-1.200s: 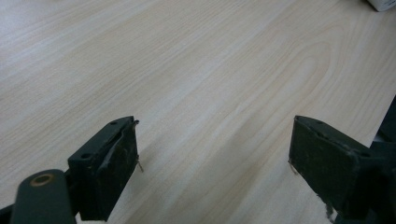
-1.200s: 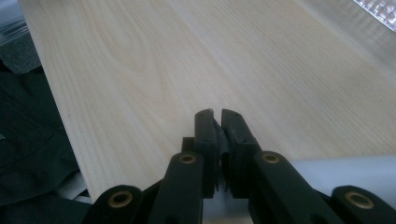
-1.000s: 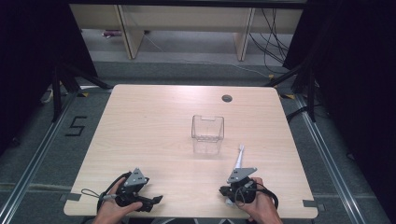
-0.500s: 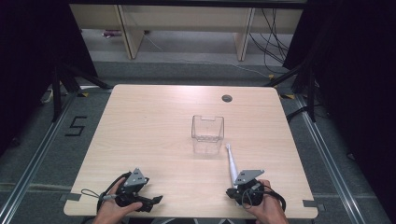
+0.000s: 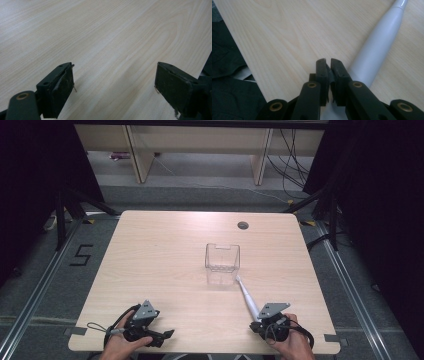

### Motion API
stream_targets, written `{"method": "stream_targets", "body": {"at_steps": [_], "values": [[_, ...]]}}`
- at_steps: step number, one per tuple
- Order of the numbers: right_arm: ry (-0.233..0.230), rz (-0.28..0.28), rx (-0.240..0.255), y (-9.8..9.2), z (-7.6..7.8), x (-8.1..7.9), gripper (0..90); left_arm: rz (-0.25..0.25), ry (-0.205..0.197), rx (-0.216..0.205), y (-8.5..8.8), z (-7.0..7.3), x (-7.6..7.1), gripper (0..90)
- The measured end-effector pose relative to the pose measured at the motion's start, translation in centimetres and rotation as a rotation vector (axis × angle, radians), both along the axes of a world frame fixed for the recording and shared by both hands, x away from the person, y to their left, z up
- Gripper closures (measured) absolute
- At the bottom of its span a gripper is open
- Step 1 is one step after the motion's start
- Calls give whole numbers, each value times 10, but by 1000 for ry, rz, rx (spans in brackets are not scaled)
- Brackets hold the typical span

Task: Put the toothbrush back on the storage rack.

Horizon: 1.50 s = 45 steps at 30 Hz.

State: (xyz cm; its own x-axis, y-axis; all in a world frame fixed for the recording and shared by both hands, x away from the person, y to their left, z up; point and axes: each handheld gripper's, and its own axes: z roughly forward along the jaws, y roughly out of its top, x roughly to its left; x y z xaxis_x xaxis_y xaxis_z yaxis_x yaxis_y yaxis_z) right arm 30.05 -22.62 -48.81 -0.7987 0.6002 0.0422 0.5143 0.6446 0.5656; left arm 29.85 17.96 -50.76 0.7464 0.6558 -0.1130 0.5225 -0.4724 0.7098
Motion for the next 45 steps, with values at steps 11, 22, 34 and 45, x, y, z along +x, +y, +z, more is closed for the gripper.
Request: {"method": "stream_targets", "body": {"at_steps": [11,22,34,45], "values": [[-25,-58,7,-24,3,-1,849,0,1,0,0,0,0,149],[-15,-118,12,-41,4,-2,848,2,3,-4,0,-1,1,149],[-8,-121,-7,-50,7,-4,848,0,-1,11,0,-1,1,149],[-24,-121,14,-46,10,-6,837,5,3,-6,-1,-1,1,149]]}}
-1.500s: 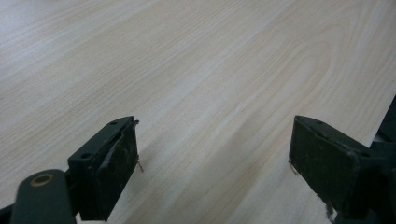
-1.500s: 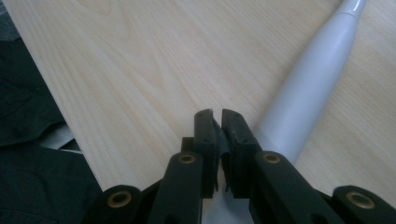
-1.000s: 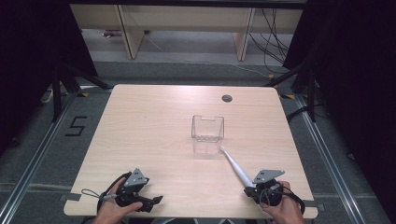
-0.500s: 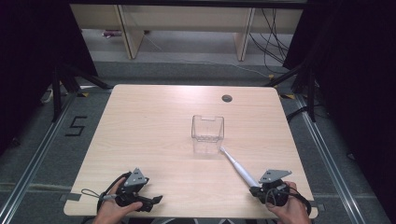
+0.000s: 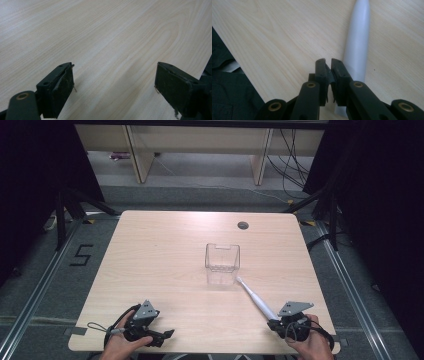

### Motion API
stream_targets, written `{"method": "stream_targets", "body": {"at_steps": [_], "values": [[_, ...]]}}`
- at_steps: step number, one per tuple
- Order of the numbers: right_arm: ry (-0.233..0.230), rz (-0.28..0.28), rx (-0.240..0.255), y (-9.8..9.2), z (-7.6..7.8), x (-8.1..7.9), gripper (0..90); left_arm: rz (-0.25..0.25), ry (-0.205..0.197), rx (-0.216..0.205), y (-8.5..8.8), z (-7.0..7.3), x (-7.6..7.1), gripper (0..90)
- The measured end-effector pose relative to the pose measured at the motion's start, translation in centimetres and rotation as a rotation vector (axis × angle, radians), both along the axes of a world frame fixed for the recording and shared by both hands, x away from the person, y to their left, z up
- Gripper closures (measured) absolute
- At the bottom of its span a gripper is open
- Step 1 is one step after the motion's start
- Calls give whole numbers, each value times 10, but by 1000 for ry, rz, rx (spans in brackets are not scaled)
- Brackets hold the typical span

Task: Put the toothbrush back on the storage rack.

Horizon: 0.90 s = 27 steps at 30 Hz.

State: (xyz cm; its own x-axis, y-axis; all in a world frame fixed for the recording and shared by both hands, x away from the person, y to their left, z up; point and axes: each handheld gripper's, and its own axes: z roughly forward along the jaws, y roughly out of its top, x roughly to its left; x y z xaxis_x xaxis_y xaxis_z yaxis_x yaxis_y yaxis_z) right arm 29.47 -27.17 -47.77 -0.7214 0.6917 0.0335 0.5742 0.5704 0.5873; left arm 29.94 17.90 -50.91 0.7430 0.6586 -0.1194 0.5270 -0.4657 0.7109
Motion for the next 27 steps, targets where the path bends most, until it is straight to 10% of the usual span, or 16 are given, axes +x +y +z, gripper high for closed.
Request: {"method": "stream_targets", "body": {"at_steps": [13,27], "values": [[-50,19,-17,13,17,10,720,5,2,-4,-1,0,0,149],[7,-49,-106,21,31,46,515,2,-1,-4,0,0,0,149]]}}
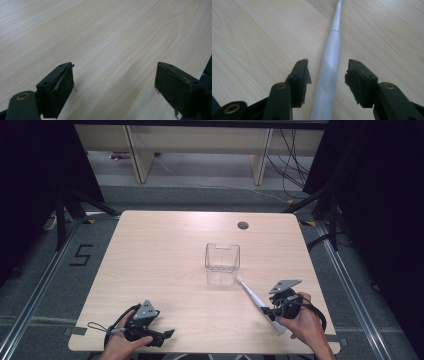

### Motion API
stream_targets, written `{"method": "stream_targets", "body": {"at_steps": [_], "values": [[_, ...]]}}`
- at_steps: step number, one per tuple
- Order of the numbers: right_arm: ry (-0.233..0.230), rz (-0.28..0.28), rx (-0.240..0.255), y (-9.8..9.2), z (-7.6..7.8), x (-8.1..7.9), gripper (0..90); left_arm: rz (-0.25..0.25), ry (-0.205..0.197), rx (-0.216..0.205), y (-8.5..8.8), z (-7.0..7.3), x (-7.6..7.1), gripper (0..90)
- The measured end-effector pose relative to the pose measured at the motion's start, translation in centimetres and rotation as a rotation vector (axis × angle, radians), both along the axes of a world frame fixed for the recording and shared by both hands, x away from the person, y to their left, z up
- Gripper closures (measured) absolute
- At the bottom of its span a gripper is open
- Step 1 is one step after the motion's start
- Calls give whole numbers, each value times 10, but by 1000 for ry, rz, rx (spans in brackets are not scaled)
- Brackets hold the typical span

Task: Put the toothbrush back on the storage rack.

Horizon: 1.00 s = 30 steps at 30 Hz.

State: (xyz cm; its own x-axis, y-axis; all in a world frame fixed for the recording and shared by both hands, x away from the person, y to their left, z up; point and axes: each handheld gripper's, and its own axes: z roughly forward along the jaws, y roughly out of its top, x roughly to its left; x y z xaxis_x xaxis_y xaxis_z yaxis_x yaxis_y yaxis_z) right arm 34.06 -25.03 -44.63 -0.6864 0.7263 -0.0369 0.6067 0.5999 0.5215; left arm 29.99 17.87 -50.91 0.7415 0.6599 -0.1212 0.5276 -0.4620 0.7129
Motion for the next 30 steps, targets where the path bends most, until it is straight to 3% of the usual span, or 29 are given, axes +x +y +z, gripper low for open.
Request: {"method": "stream_targets", "body": {"at_steps": [3,4,7,8,9,10,13,15,20,24,25,29,30], "values": [[7,-5,-9,2,-1,6,509,-1,0,0,0,0,0,149],[33,-9,-28,5,-3,11,501,-4,0,0,0,0,0,149],[52,-13,-40,9,-4,15,501,-5,0,2,0,0,0,149],[73,-3,-56,13,-5,17,502,-8,-5,19,1,1,0,149],[64,6,-68,13,-6,19,502,-6,0,3,0,1,0,149],[81,4,-77,14,-6,20,501,-12,-4,21,1,1,0,149],[97,12,-88,17,-9,25,501,-12,-3,20,0,0,0,149],[123,7,-107,19,-10,28,501,-10,1,-2,-1,0,-1,149],[133,32,-134,22,-14,37,502,-10,-4,20,0,0,0,149],[173,-4,-140,24,-18,39,510,-11,-4,20,0,0,0,149],[153,30,-156,23,-19,42,512,-11,-5,21,0,1,0,149],[172,2,-155,25,-20,43,525,-10,-4,20,0,0,0,149],[169,17,-159,25,-20,45,528,-11,-4,20,0,0,0,149]]}}
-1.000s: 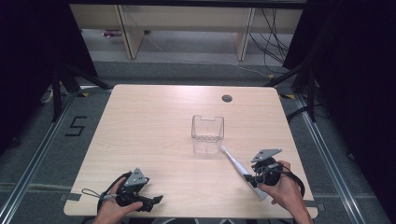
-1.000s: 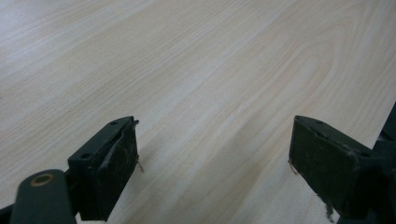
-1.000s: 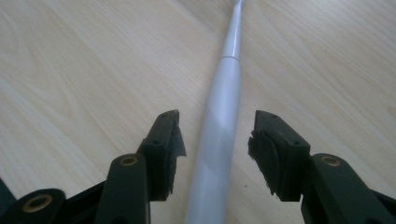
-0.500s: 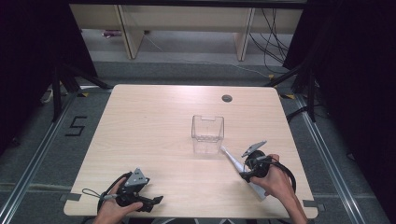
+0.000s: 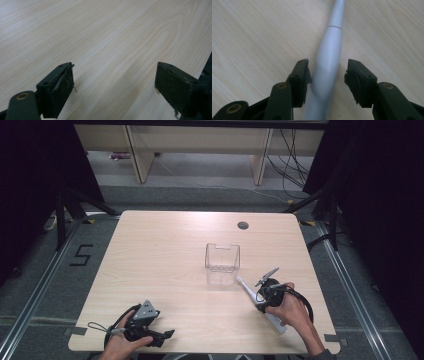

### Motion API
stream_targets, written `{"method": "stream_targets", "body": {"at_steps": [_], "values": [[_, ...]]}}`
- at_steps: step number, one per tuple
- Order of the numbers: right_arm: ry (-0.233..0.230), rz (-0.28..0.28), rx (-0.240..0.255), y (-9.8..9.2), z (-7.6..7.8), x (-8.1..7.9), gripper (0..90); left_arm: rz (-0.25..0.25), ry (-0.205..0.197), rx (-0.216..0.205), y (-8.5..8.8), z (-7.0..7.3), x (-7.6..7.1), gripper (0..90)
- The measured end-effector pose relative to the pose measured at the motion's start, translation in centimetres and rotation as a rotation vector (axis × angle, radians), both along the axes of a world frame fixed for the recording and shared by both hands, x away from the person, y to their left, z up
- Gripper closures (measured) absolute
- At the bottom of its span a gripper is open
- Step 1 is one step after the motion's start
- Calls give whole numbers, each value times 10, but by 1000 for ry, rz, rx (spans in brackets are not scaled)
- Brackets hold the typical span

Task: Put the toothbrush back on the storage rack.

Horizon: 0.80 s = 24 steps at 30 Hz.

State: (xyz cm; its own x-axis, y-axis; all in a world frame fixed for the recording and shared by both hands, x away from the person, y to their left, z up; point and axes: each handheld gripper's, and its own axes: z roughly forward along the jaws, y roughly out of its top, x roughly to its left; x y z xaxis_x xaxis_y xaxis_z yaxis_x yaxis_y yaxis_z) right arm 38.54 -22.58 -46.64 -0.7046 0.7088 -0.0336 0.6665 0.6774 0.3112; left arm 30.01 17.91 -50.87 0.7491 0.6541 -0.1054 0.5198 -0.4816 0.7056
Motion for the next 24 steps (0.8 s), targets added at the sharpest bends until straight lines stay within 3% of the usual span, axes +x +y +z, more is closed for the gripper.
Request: {"method": "stream_targets", "body": {"at_steps": [1,2,3,24], "values": [[16,-17,-6,1,1,0,531,0,1,-2,0,0,0,149],[10,8,-3,0,0,2,538,3,5,-22,-1,0,-1,149],[12,11,-2,1,-1,3,540,-5,0,1,0,0,0,149],[101,1,-48,7,-5,14,609,2,5,-20,-1,0,-1,149]]}}
